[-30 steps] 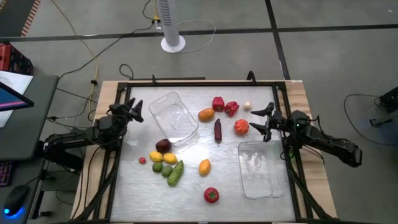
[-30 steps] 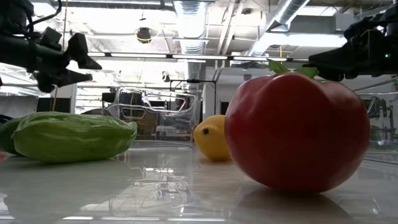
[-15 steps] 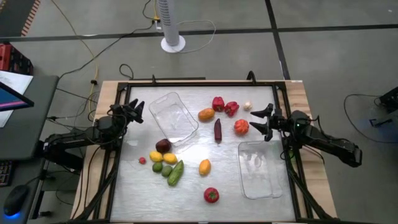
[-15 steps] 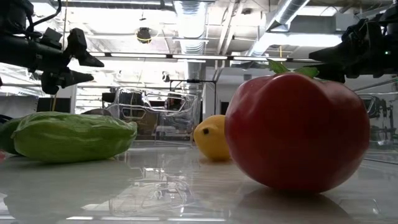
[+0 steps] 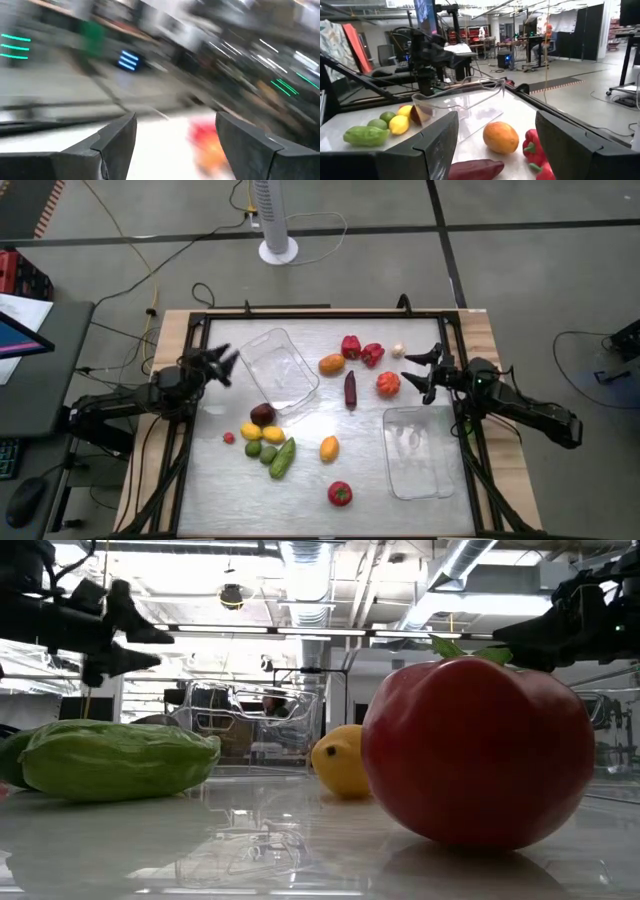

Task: Sort produce into baskets
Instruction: Put the top left yellow lemon into the top transparent bin

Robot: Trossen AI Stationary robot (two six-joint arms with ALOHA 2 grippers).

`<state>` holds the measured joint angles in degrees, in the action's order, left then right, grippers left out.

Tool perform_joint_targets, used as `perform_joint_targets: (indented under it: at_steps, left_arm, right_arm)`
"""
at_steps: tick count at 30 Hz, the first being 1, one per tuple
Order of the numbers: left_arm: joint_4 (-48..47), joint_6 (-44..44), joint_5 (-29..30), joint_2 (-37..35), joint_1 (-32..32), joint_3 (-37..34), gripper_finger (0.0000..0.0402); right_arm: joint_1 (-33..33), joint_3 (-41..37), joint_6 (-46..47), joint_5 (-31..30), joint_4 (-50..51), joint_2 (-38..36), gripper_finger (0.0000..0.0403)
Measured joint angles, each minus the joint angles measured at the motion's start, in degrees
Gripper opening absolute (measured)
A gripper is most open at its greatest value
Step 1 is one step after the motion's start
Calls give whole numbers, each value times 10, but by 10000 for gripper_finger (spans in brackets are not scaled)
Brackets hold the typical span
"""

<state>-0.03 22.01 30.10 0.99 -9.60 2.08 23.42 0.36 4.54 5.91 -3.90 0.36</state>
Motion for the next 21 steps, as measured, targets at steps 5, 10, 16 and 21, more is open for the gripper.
perform_joint_targets:
  at_steps: [5, 10, 16, 21]
  left_arm:
    - [-107, 13, -212, 14, 2, 34, 258]
    - [-205, 11, -244, 40, 37, 85, 258]
    - [-207, -31, -228, 89, 111, 155, 258]
    - [-202, 2, -219, 167, 168, 185, 258]
  right_arm:
    - [0, 0, 15, 0, 2, 0, 291]
    - [0, 0, 34, 0, 2, 0, 291]
    - [0, 0, 58, -4, 2, 0, 291]
    - [0, 2, 62, -10, 3, 0, 291]
